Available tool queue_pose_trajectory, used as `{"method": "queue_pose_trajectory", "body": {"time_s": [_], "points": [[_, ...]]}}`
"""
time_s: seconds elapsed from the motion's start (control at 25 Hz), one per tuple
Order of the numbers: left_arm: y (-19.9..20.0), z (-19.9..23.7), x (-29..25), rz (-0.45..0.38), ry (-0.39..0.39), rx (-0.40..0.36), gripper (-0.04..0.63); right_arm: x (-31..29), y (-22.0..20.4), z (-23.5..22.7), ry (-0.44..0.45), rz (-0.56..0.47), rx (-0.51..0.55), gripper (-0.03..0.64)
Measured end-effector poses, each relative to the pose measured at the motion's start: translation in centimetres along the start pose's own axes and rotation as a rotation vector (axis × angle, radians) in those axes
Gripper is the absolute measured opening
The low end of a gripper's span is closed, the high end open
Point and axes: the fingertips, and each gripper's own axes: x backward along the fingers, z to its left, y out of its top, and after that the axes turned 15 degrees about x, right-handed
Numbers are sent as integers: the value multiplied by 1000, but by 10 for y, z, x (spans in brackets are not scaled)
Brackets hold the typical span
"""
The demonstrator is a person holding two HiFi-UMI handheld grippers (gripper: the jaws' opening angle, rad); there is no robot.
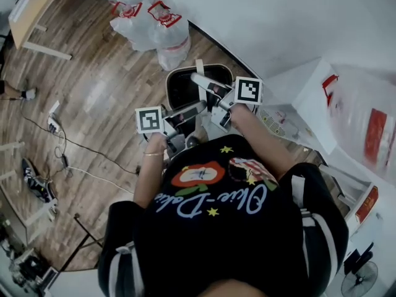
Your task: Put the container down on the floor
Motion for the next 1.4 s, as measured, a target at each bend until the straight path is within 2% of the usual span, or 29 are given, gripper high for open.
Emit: {"method": "queue_pose_trajectory", "body": {"time_s": [0.28, 0.36, 0.44, 0.68, 0.8, 0.96, 1.16, 1.28, 1.4], "points": [[1, 12, 0, 7, 9, 5, 58, 1, -7, -10, -29, 17, 15, 44], [6, 13, -3, 11, 16, 3, 58, -3, 1, -9, -11, 16, 25, 44], [20, 15, -12, 12, 22, 17, 58, -9, 13, -15, -15, 17, -19, 44], [104, 32, -53, -18, 58, 68, 58, -42, 76, -79, -34, 37, -74, 44], [136, 46, -68, -41, 64, 76, 58, -55, 94, -113, -35, 42, -98, 44], [157, 61, -80, -48, 64, 71, 58, -66, 105, -138, -29, 47, -39, 44], [172, 86, -90, -11, 76, 105, 58, -67, 103, -171, -87, 37, -96, 44], [182, 103, -97, 19, 69, 120, 58, -71, 101, -194, -93, 22, -74, 44], [189, 128, -99, 49, 107, 133, 58, -72, 95, -219, -126, 12, -78, 44]]}}
